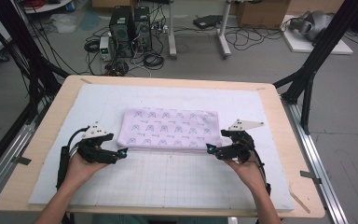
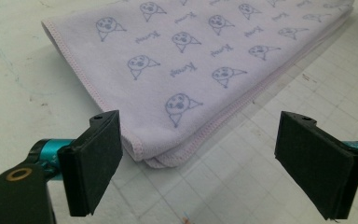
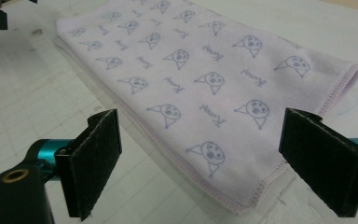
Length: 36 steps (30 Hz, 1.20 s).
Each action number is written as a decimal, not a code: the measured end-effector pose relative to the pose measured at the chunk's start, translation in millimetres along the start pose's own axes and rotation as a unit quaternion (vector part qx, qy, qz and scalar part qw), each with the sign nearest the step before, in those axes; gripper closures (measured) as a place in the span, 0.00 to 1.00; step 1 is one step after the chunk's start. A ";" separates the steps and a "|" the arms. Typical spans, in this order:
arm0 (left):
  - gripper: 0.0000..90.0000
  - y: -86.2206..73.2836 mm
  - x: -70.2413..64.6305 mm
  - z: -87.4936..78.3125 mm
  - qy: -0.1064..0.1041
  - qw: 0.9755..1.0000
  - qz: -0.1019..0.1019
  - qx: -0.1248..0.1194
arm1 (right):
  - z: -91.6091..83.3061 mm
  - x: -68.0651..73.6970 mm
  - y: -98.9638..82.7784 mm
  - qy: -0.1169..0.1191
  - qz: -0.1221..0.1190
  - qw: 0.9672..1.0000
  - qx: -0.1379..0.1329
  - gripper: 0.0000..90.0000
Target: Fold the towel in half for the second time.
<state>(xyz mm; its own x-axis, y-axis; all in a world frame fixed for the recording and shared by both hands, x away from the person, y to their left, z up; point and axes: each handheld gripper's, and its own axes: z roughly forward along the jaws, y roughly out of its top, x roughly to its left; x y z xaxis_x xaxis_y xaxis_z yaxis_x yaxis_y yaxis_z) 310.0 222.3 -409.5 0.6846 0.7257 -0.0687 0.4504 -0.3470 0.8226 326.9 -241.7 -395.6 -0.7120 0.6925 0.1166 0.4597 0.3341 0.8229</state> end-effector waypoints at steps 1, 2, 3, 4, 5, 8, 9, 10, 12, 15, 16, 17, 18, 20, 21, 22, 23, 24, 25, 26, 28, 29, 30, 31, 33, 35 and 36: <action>0.16 -1.1 -0.2 -1.4 0.002 1.000 0.001 0.000 | -1.9 0.8 -0.5 0.001 0.000 1.000 -0.002 0.13; 0.16 -2.0 -0.6 -2.7 0.007 1.000 0.001 0.001 | -3.9 2.1 -1.0 0.003 0.002 1.000 -0.002 0.13; 0.16 -2.8 -1.1 -4.4 0.008 1.000 0.002 0.001 | -6.1 3.5 -1.5 0.002 0.000 1.000 -0.003 0.13; 0.16 -3.5 -1.6 -6.3 0.009 1.000 0.003 -0.002 | -8.0 4.5 -2.0 0.002 -0.003 1.000 -0.008 0.13; 0.16 -4.0 -2.5 -8.0 0.010 1.000 0.004 -0.005 | -10.0 5.2 -2.5 0.002 -0.007 1.000 -0.011 0.13; 0.16 -6.2 -4.4 -12.1 0.009 1.000 0.000 -0.013 | -15.6 5.2 -5.8 -0.002 -0.006 1.000 -0.015 0.13; 0.16 -7.4 -4.8 -13.5 0.009 1.000 0.000 -0.012 | -17.3 4.4 -7.3 -0.001 -0.002 1.000 -0.016 0.13; 0.16 -8.0 -5.1 -14.5 0.011 1.000 0.000 -0.012 | -19.4 4.1 -9.2 -0.002 -0.001 1.000 -0.018 0.13; 0.16 -9.6 -5.6 -17.2 0.011 1.000 -0.001 -0.015 | -23.0 4.9 -12.0 -0.003 0.002 1.000 -0.021 0.13; 0.16 -11.6 -6.2 -21.0 0.012 1.000 0.000 -0.019 | -28.4 6.1 -16.8 -0.004 0.002 1.000 -0.026 0.13; 0.16 -12.4 -6.4 -22.3 0.012 1.000 0.001 -0.018 | -30.4 6.7 -18.3 -0.004 0.004 1.000 -0.027 0.13; 0.16 -13.3 -6.7 -23.5 0.012 1.000 -0.001 -0.019 | -32.2 6.8 -19.8 -0.004 0.004 1.000 -0.028 0.13; 0.16 -14.3 -6.8 -24.9 0.011 1.000 -0.002 -0.019 | -34.2 7.2 -21.0 -0.004 0.004 1.000 -0.029 0.13; 0.16 -16.5 -7.3 -27.9 0.010 1.000 -0.004 -0.019 | -38.3 8.7 -23.3 -0.005 0.004 0.999 -0.031 0.13; 0.16 -17.7 -7.9 -29.3 0.009 1.000 -0.007 -0.023 | -40.4 9.1 -24.3 -0.004 0.003 0.999 -0.032 0.13; 0.16 -18.9 -8.1 -30.7 0.009 1.000 -0.007 -0.024 | -42.4 10.3 -25.2 -0.004 0.005 0.999 -0.031 0.13; 0.16 -19.9 -8.3 -31.9 0.009 1.000 -0.007 -0.024 | -44.3 11.0 -26.3 -0.006 0.003 0.999 -0.032 0.13; 0.16 -21.0 -8.7 -33.1 0.010 1.000 -0.007 -0.024 | -46.3 11.7 -27.4 -0.005 0.005 0.999 -0.033 0.13; 0.16 -22.0 -9.6 -34.4 0.013 1.000 -0.006 -0.026 | -48.3 12.1 -28.4 -0.004 0.007 0.999 -0.034 0.13; 0.16 -22.6 -10.6 -35.4 0.015 0.999 -0.005 -0.028 | -50.2 12.6 -29.4 -0.004 0.008 0.999 -0.036 0.13; 0.16 -24.0 -12.9 -38.7 0.017 0.999 -0.002 -0.031 | -54.2 13.1 -31.8 -0.008 0.005 0.999 -0.037 0.13; 0.16 -24.5 -13.8 -40.0 0.016 0.999 -0.003 -0.033 | -56.5 13.6 -33.0 -0.007 0.009 0.999 -0.038 0.13; 0.16 -25.0 -14.7 -41.4 0.016 0.999 -0.002 -0.034 | -58.6 13.4 -34.3 -0.009 0.007 0.999 -0.041 0.13; 0.16 -25.6 -15.2 -42.5 0.016 0.999 -0.001 -0.034 | -60.7 13.6 -35.6 -0.009 0.008 0.999 -0.043 0.13; 0.16 -26.6 -16.4 -44.4 0.016 0.999 0.000 -0.034 | -65.1 14.9 -37.8 -0.011 0.009 0.999 -0.046 0.13; 0.16 -27.3 -17.4 -46.8 0.015 0.999 -0.001 -0.037 | -69.1 16.2 -40.1 -0.011 0.008 0.999 -0.049 0.13; 0.16 -27.6 -18.0 -48.2 0.016 0.999 0.002 -0.036 | -71.0 16.6 -41.3 -0.012 0.006 0.999 -0.049 0.13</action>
<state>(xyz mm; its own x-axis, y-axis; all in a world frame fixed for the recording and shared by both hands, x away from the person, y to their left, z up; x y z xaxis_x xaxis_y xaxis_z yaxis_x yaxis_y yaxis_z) 257.7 247.5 -403.8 0.6669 0.7437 -0.0475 0.4042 -0.3074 0.8615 258.5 -289.4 -388.1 -0.6931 0.7119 0.1131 0.4121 0.2626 0.8725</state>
